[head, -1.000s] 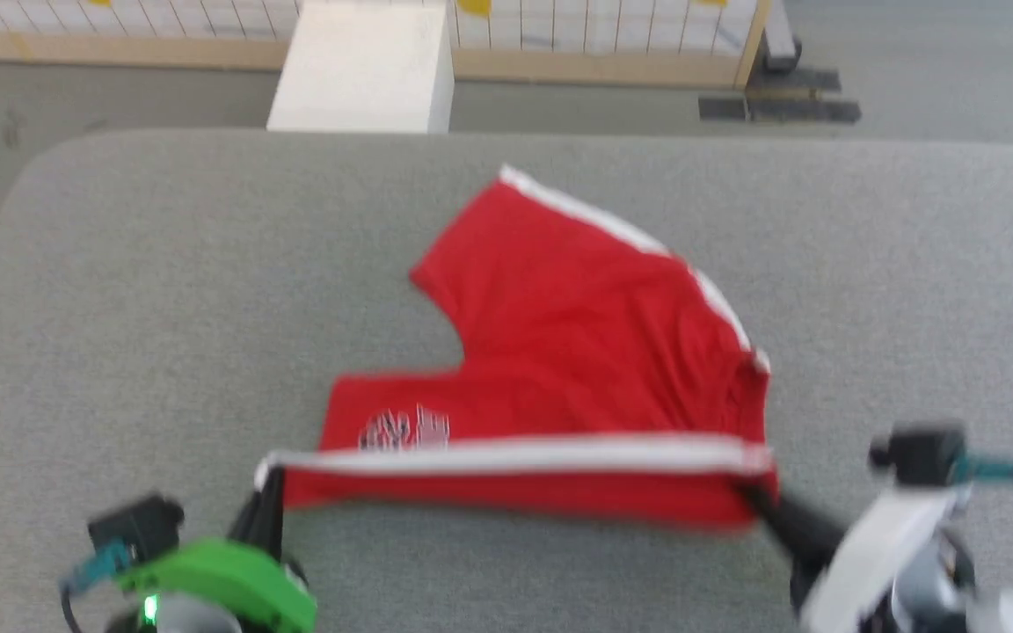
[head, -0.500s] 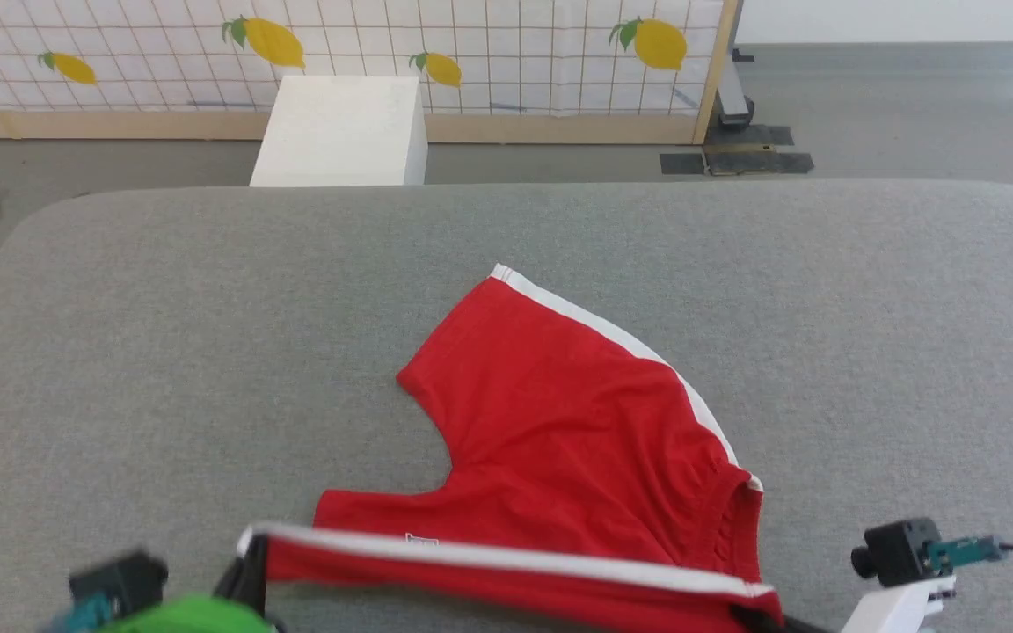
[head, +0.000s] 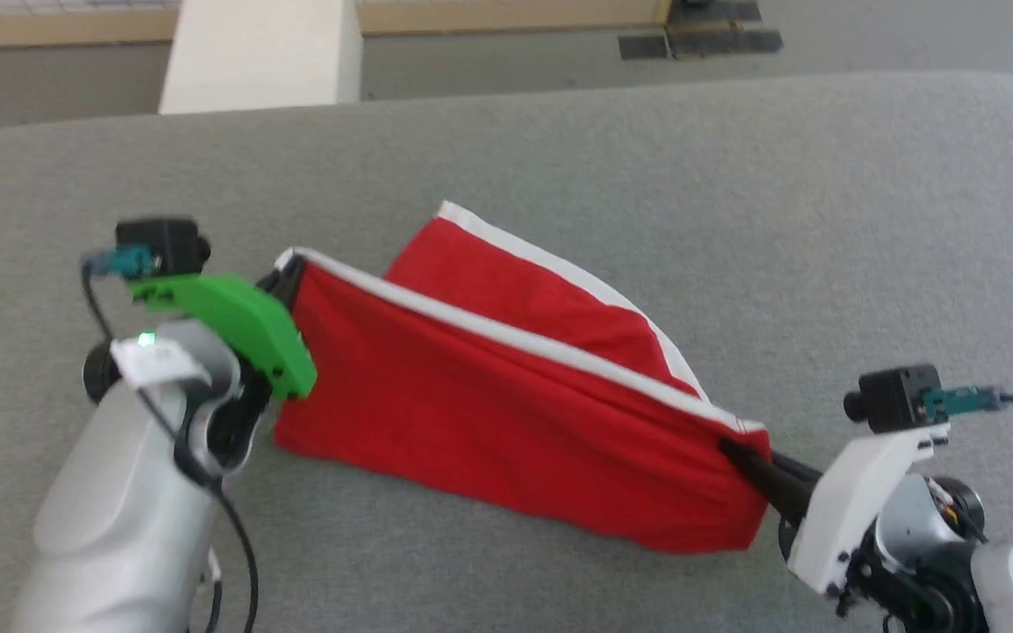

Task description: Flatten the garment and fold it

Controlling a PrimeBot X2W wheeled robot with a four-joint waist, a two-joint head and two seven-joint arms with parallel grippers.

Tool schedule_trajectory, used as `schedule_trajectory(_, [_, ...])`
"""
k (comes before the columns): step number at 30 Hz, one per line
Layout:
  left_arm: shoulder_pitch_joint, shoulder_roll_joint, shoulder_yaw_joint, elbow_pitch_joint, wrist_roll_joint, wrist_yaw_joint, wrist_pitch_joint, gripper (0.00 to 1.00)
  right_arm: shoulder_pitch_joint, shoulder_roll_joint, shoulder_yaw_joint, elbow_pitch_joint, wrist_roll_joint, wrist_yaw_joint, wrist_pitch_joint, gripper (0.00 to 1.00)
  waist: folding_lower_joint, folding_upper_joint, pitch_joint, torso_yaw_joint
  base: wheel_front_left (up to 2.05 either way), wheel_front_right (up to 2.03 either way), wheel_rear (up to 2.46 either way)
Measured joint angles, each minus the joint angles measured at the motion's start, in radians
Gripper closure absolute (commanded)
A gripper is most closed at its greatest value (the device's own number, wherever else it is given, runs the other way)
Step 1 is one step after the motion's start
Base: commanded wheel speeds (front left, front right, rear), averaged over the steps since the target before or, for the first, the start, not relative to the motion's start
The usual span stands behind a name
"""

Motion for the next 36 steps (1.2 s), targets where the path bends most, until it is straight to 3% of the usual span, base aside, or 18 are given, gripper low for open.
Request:
schedule_trajectory(11, [-0.300,-0.025,-0.073,0.266,0.074,-0.079,0.011,1.00,-0.119,0.028,0.040,0.091,-0.031,0.000,-0.067,1.00,0.0000,0.0000,0.125,-0.114,0.00,0.00,0.00])
schedule_trajectory(21, [-0.362,-0.023,-0.086,0.411,0.082,-0.095,0.007,1.00,-0.153,0.033,0.091,0.137,-0.029,0.000,-0.116,1.00,0.0000,0.0000,0.201,-0.204,0.00,0.00,0.00])
schedule_trajectory(22, [-0.363,-0.023,-0.084,0.422,0.082,-0.095,0.002,1.00,-0.154,0.035,0.097,0.139,-0.026,0.000,-0.128,0.87,0.0000,0.0000,0.206,-0.210,0.00,0.00,0.00])
schedule_trajectory(23, [-0.365,-0.024,-0.083,0.429,0.081,-0.095,-0.004,1.00,-0.154,0.036,0.103,0.140,-0.020,0.000,-0.133,0.60,0.0000,0.0000,0.210,-0.214,0.00,0.00,0.00])
schedule_trajectory(24, [-0.370,-0.024,-0.081,0.436,0.080,-0.095,-0.009,0.76,-0.155,0.036,0.110,0.141,-0.012,0.000,-0.133,0.00,0.0000,0.0000,0.213,-0.218,0.00,0.00,0.00])
schedule_trajectory(25, [-0.375,-0.025,-0.080,0.442,0.079,-0.095,-0.013,0.18,-0.155,0.036,0.112,0.142,-0.008,0.000,-0.138,0.00,0.0000,0.0000,0.215,-0.220,0.00,0.00,0.00])
schedule_trajectory(26, [-0.380,-0.026,-0.082,0.450,0.081,-0.095,-0.022,0.00,-0.155,0.035,0.112,0.143,-0.003,0.000,-0.145,0.00,0.0000,0.0000,0.215,-0.219,0.00,0.00,0.00])
schedule_trajectory(32, [-0.384,-0.032,-0.098,0.467,0.096,-0.107,-0.105,0.00,-0.135,0.034,0.077,0.116,-0.018,0.000,-0.192,0.00,0.0001,0.0000,0.192,-0.200,0.00,0.00,0.00])
schedule_trajectory(36, [-0.381,-0.013,-0.122,0.432,0.152,-0.115,-0.216,0.00,-0.081,0.053,-0.015,0.057,-0.115,0.000,-0.233,0.00,0.0000,0.0000,0.156,-0.176,0.00,0.00,0.00])
